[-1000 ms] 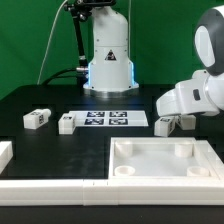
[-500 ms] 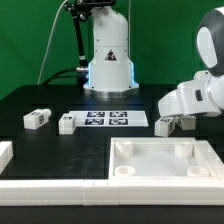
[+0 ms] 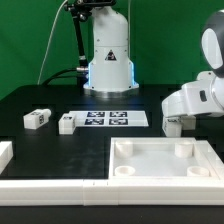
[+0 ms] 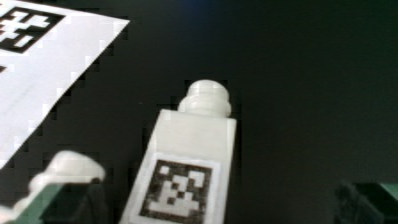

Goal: Assemble one leg

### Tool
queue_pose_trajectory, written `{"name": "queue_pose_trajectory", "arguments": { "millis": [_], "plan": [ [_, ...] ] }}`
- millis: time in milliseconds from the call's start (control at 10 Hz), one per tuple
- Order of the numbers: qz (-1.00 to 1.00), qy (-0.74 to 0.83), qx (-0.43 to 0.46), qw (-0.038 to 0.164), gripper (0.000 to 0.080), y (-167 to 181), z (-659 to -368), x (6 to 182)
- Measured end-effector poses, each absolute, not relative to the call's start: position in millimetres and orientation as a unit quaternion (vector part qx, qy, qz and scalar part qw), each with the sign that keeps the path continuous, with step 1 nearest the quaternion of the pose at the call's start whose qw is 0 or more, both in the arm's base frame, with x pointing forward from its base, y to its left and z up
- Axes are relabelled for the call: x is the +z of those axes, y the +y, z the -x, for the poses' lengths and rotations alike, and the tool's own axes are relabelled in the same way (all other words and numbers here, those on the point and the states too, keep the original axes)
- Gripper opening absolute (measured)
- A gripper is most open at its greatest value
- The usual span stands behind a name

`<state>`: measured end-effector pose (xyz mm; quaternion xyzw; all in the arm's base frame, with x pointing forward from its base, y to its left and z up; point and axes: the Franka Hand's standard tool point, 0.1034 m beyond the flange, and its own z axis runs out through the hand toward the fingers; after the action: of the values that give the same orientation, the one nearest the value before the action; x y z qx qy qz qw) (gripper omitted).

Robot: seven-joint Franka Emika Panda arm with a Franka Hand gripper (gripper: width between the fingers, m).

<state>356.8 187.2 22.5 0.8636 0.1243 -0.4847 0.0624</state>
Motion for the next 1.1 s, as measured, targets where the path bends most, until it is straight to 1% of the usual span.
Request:
{"name": "queue_pose_trajectory", "arguments": {
  "millis": [300,600,1100],
  "plan": [
    [-0.859,0.122,-0.492,0.064,0.0649,182.7,-350.9,21.5],
    [-0.86,0.122,-0.491,0.062,0.0649,180.1,-348.8,15.8],
    [-0.86,0.121,-0.492,0.062,0.0649,178.3,-346.6,12.9]
  ]
}}
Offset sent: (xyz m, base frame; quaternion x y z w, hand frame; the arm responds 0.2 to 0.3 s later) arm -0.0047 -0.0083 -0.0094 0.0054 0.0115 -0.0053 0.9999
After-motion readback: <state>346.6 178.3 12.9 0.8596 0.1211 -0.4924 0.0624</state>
